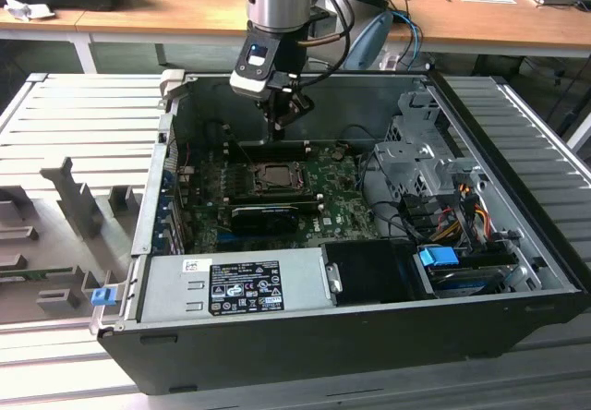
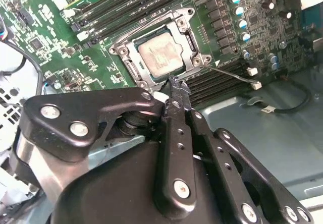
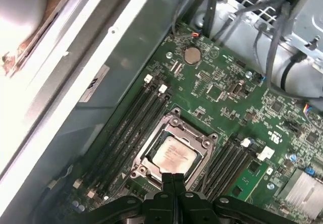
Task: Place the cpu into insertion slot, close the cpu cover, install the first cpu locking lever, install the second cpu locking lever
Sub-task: 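Install the first cpu locking lever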
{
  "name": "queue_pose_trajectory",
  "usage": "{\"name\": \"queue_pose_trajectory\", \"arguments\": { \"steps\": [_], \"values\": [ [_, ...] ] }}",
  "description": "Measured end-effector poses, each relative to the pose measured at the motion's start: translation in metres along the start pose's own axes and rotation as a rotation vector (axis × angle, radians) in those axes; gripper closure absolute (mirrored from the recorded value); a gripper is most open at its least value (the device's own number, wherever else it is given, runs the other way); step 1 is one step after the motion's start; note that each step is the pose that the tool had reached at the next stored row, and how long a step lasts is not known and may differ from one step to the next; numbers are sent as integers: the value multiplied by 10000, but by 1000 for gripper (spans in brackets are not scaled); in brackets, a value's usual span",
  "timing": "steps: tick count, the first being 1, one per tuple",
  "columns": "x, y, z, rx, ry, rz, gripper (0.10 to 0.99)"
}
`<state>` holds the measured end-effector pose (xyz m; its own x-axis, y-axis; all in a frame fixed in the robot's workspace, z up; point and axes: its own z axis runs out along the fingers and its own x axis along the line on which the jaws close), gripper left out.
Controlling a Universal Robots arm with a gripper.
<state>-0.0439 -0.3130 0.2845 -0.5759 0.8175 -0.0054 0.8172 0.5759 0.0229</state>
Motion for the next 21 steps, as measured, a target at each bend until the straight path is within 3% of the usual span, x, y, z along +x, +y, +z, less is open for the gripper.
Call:
{"name": "queue_pose_trajectory", "arguments": {
  "steps": [21],
  "values": [
    [0,0,0,-15,62,-2699,980]
  ]
}}
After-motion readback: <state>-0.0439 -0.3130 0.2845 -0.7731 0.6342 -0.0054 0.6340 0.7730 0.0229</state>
